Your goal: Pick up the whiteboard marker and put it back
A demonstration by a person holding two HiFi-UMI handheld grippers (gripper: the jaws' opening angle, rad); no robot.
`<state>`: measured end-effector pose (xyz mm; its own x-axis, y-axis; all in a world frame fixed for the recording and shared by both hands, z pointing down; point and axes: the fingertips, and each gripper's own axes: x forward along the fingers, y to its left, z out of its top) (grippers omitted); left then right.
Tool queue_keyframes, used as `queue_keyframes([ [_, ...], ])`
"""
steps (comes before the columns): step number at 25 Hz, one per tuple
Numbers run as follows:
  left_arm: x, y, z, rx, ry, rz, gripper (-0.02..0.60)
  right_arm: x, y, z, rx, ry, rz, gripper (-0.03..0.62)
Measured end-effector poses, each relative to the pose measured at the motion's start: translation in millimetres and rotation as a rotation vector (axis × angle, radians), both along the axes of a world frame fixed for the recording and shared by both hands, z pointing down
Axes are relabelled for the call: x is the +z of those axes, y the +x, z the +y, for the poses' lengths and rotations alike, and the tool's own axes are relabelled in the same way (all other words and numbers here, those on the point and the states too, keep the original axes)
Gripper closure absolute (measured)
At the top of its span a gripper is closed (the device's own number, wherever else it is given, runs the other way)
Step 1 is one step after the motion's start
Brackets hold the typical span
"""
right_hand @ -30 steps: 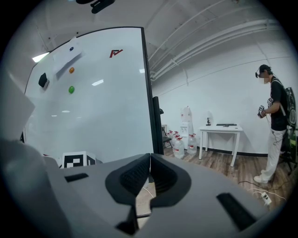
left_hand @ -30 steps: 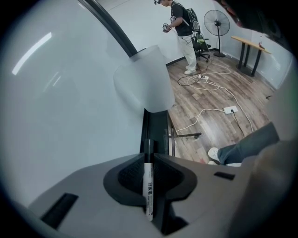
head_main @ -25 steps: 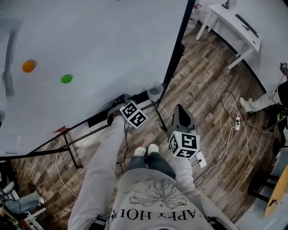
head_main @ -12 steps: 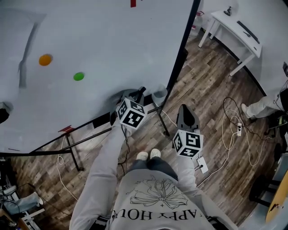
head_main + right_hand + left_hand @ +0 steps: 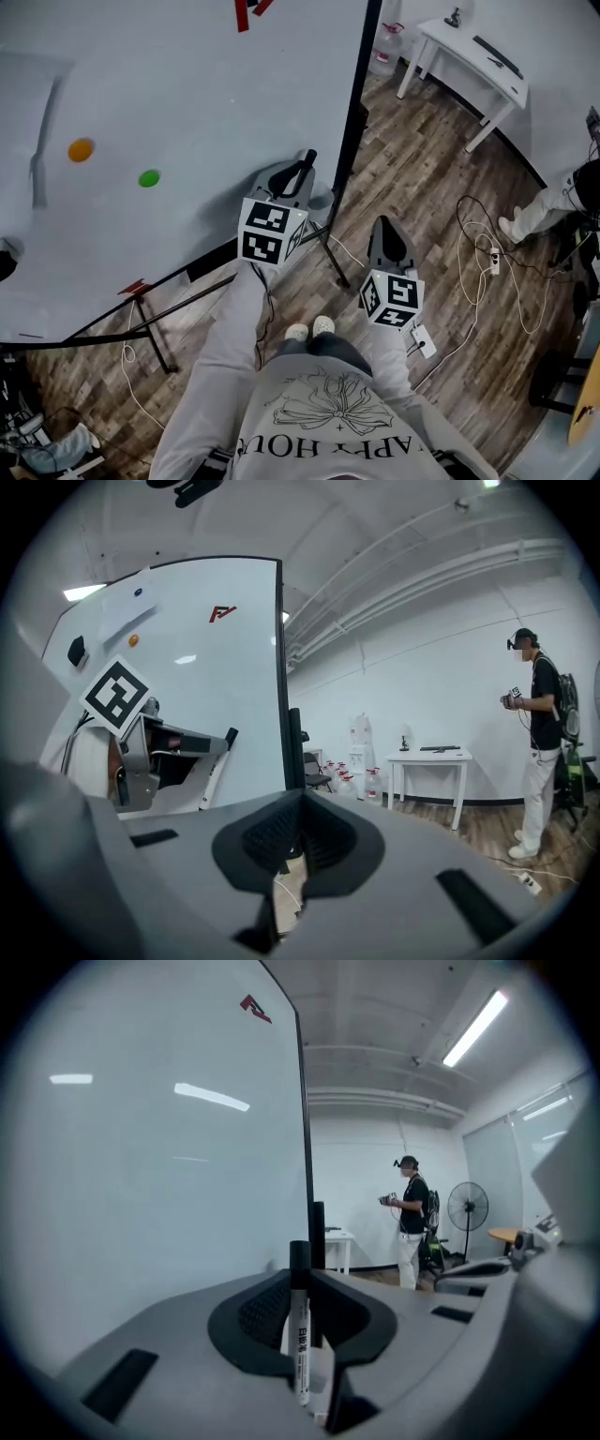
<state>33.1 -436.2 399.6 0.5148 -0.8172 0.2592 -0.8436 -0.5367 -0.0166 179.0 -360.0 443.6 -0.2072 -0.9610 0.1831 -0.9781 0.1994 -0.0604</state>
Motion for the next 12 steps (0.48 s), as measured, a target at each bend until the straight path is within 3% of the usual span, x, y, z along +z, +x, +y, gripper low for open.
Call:
queue_keyframes([
  [4, -15.6, 15.9, -6.8, 0.042, 0.067, 0.138, 0.525, -1.9, 14.4, 1.1, 0.034, 0.003, 0.001, 0.591],
  [12, 5.1, 33.6, -17.1, 0.059, 0.123, 0.22, 0.525, 2.4, 39.1, 3.4, 0.085, -0.006, 0.003, 0.591],
])
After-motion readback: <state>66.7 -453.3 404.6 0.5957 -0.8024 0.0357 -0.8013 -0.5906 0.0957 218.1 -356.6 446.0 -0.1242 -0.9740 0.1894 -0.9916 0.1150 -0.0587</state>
